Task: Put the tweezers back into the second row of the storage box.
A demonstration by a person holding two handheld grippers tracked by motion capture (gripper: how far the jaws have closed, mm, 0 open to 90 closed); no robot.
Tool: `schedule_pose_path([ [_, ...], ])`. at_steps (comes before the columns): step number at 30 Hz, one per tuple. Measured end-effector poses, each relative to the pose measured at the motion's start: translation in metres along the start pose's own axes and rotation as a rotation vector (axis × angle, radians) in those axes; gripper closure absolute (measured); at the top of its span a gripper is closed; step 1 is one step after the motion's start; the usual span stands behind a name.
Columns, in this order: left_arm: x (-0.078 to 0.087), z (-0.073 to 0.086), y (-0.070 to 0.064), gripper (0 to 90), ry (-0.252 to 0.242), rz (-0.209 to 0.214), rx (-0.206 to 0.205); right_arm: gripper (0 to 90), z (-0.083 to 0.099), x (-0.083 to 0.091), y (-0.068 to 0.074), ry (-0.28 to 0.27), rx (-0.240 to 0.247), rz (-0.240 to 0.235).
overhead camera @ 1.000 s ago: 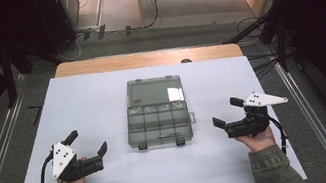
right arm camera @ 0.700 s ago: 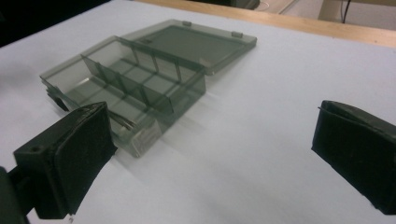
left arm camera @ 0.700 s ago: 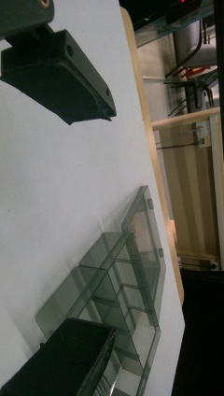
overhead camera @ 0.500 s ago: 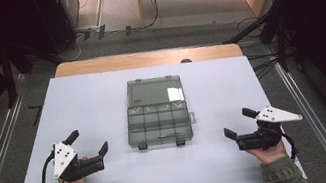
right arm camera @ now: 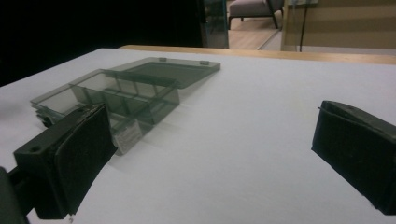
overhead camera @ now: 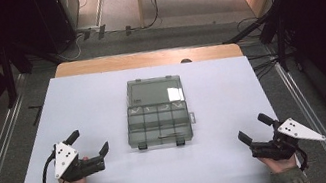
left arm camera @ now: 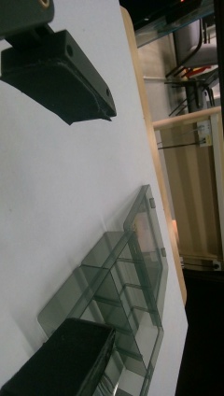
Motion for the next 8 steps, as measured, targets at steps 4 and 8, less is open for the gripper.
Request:
schedule_pose_path([
  [4,-0.0002,0.0001,-0.0007,0.0,0.000,0.002,0.000,0.0,-0.0001,0.0003,-0.0002,0.003,0.016,0.017],
  [8,-0.0003,-0.0002,-0.0007,0.0,-0.003,0.001,-0.001,0.0,0.0003,-0.0012,0.0028,0.012,0.045,0.019],
])
Point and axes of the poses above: each handheld gripper's, and its own axes: x roughly backward along the jaws, z roughly out of its underside, y roughly to its left, the point moved 6 cm from there along -x, roughly forward along the jaws, and after that the axes turned 12 degrees about x, right-handed, at the moved point
